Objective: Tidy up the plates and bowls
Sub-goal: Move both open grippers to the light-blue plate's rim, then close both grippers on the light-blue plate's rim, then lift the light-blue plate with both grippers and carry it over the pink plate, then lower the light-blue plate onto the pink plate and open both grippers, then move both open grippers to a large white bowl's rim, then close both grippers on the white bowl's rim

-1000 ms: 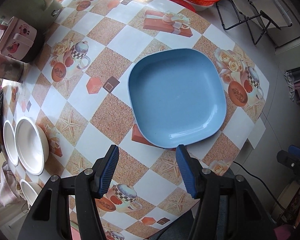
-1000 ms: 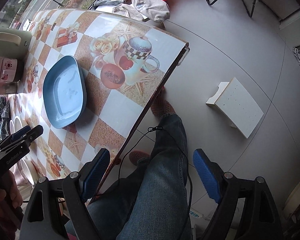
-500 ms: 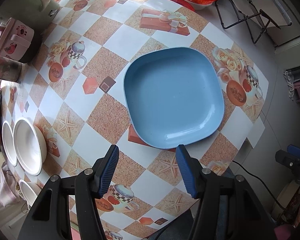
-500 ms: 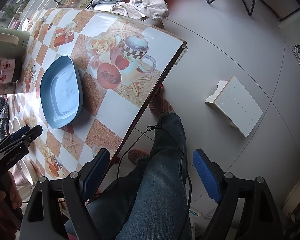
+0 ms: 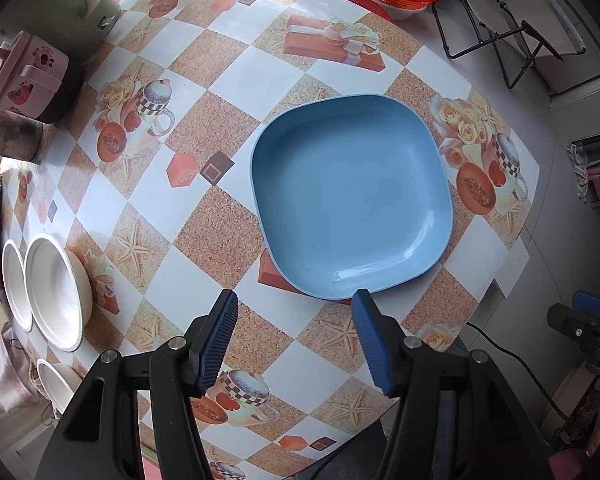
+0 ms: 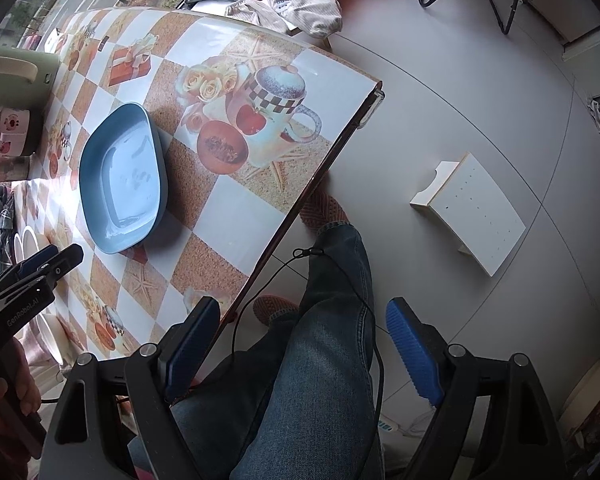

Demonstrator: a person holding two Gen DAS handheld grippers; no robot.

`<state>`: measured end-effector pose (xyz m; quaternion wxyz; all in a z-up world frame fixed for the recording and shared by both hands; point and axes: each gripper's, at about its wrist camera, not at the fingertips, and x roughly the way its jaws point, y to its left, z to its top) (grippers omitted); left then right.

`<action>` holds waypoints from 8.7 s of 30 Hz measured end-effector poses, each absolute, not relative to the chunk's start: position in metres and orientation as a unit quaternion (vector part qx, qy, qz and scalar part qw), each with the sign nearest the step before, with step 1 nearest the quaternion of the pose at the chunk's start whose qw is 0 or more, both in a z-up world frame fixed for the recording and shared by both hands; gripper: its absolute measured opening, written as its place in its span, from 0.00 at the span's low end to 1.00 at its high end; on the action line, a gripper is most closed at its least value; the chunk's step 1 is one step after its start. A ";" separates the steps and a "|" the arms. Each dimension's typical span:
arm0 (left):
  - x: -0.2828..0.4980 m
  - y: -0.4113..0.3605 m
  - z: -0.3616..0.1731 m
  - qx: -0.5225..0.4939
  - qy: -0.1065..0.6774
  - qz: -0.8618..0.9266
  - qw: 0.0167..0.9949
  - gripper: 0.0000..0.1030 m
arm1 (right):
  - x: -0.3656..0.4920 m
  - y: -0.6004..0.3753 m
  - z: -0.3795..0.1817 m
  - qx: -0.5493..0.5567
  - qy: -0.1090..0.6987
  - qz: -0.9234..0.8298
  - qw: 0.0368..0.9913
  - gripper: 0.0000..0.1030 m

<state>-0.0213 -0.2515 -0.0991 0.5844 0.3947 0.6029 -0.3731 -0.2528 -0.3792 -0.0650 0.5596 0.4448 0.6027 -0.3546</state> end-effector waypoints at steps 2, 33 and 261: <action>-0.020 -0.251 -0.100 0.395 0.604 -0.372 0.584 0.61 | -0.253 -0.379 -0.065 0.445 0.602 -0.356 0.558 0.84; 0.036 -0.233 -0.108 0.327 0.630 -0.331 0.622 0.61 | -0.186 -0.392 -0.091 0.384 0.655 -0.320 0.567 0.84; 0.191 -0.067 -0.158 0.132 0.706 -0.132 0.684 0.24 | 0.187 -0.210 -0.187 0.150 0.740 -0.006 0.655 0.19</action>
